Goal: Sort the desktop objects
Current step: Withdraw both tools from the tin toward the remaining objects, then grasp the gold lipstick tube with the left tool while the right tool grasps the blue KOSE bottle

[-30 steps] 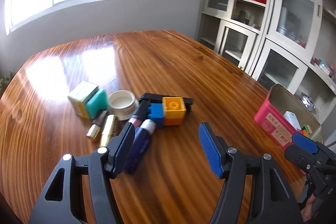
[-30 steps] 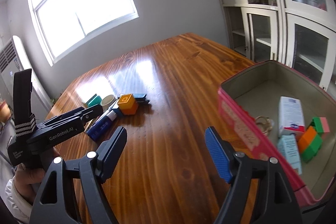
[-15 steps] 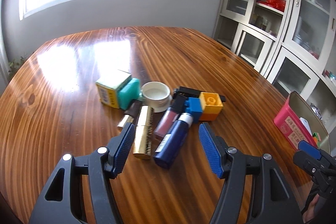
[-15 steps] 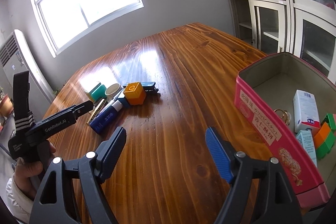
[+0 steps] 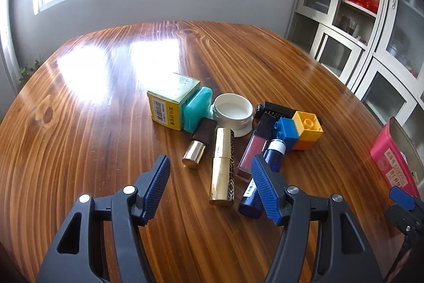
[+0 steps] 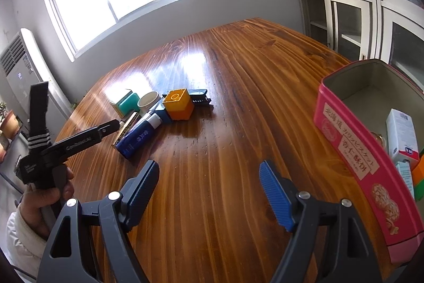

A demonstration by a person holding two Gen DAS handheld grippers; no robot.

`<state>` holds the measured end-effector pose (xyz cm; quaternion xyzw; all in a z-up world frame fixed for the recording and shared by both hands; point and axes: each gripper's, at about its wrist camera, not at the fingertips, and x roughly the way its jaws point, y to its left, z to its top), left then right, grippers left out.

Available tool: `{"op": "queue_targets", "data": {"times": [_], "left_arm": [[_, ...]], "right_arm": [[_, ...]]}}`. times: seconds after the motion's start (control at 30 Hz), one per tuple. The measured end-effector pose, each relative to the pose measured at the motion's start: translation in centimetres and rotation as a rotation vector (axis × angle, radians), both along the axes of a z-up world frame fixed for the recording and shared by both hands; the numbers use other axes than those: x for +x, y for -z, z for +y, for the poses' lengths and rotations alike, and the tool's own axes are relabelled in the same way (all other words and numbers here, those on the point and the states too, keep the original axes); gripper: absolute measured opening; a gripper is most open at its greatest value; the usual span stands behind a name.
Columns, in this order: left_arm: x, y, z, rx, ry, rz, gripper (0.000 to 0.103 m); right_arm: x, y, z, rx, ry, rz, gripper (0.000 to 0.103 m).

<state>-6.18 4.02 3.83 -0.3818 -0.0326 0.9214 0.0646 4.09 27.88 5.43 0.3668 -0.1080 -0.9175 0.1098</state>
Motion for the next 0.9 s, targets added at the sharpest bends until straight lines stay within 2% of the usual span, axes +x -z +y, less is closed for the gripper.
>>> {"op": "queue_targets", "data": {"times": [0.17,0.2,0.4,0.6,0.9], "left_arm": [[-1.4,1.1,0.4,-0.042,0.018,-0.031,0.066],[-1.5,1.4,0.4,-0.047,0.016,-0.040,0.061],[-1.8,1.6,0.0,-0.030,0.024,-0.050,0.047],[-1.8,1.6,-0.6,-0.018,0.035,-0.057,0.047],[-2.1,2.2,0.4,-0.047,0.065,-0.085,0.046]], "right_arm": [[-0.4,0.5,-0.7,0.000,-0.021,-0.019,0.081],[-0.4,0.5,-0.8,0.000,-0.023,-0.021,0.081],[-0.6,0.6,-1.1,0.002,-0.028,-0.019,0.081],[-1.0,0.6,-2.0,0.015,-0.045,-0.019,0.081],[-1.0,0.3,-2.9,0.033,-0.064,-0.015,0.081]]}}
